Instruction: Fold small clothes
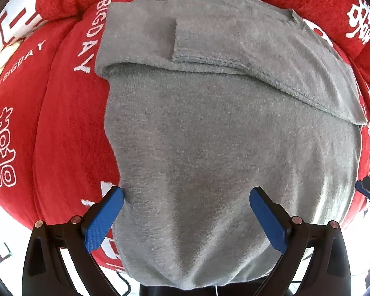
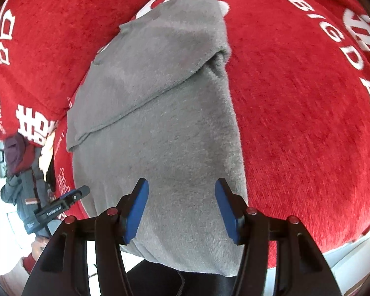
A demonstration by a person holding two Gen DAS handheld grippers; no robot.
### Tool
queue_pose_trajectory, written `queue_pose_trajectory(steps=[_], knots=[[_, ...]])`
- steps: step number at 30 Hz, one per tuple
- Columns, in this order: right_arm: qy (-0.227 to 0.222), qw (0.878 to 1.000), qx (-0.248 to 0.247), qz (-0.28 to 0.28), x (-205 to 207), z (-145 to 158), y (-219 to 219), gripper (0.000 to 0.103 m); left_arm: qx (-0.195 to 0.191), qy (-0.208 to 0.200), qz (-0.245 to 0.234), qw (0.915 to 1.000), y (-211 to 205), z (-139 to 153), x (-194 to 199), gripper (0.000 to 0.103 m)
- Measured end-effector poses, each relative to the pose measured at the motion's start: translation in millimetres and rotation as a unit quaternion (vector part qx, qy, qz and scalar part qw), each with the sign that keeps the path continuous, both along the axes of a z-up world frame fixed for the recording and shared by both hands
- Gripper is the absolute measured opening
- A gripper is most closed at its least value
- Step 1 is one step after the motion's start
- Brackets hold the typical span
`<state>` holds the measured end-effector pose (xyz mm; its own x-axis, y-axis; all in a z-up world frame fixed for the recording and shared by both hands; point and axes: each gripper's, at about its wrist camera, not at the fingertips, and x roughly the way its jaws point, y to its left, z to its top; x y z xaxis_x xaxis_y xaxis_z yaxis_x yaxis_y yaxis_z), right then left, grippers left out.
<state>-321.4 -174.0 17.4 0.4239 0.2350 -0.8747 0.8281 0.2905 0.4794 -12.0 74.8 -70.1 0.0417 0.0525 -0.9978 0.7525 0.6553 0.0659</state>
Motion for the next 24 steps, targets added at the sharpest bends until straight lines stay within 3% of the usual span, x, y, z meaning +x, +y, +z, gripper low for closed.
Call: queue_pose_trajectory(steps=[6, 12, 17, 24], knots=[[-0.036, 0.998, 0.019, 0.057, 12.4, -3.6, -4.1, 0.060, -0.018, 0.003, 0.051, 0.9985, 14.1, 3.1, -15.4, 0.102], [-0.054, 0.992, 0.049, 0.105, 18.9, -12.0, 2.5, 0.061, -0.009, 0.018, 0.098, 0.9950, 73.0, 6.7, -27.6, 0.102], [-0.053, 0.990, 0.067, 0.116, 17.0, -22.3, 23.5, 0.061, -0.009, 0.017, 0.106, 0.9941, 113.9, 10.2, -33.2, 0.102], [-0.045, 0.990, 0.060, 0.117, 0.9, -24.4, 53.9, 0.061, -0.041, 0.040, 0.089, 0.9944, 165.9, 5.9, -34.0, 0.102]])
